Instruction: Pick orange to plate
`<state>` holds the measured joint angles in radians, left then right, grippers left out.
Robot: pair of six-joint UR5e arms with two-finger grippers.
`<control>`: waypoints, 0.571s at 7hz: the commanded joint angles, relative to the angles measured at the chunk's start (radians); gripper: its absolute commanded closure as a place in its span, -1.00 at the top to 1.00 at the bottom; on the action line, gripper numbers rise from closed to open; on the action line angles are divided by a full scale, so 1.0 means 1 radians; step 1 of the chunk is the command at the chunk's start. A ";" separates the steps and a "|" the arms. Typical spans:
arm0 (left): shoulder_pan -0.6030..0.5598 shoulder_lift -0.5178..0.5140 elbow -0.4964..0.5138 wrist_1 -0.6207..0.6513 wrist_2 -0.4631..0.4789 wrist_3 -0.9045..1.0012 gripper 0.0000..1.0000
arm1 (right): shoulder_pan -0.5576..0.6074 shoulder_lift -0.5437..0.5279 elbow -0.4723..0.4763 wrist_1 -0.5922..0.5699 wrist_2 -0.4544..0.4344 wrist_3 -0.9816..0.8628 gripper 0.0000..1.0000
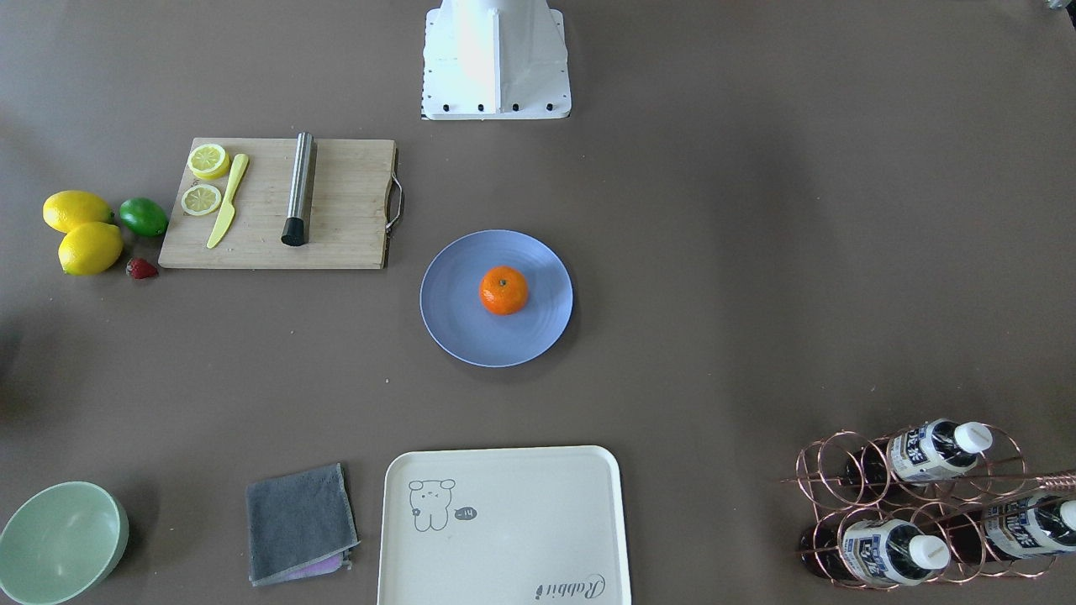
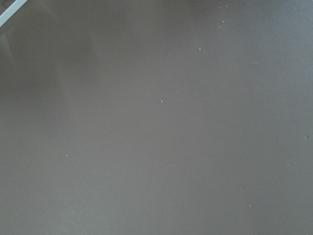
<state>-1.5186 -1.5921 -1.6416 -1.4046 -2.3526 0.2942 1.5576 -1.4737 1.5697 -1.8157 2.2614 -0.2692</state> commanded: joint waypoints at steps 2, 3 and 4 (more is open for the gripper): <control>0.000 0.006 0.002 -0.001 0.001 -0.001 0.96 | 0.035 -0.103 -0.066 0.202 -0.017 -0.015 1.00; -0.002 0.004 0.000 -0.002 0.000 -0.003 0.96 | 0.035 -0.102 -0.075 0.202 -0.014 0.004 1.00; -0.002 0.006 -0.001 -0.002 -0.001 -0.003 0.96 | 0.035 -0.094 -0.076 0.202 -0.011 0.019 1.00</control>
<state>-1.5196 -1.5874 -1.6412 -1.4060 -2.3526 0.2919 1.5915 -1.5705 1.4991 -1.6212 2.2469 -0.2685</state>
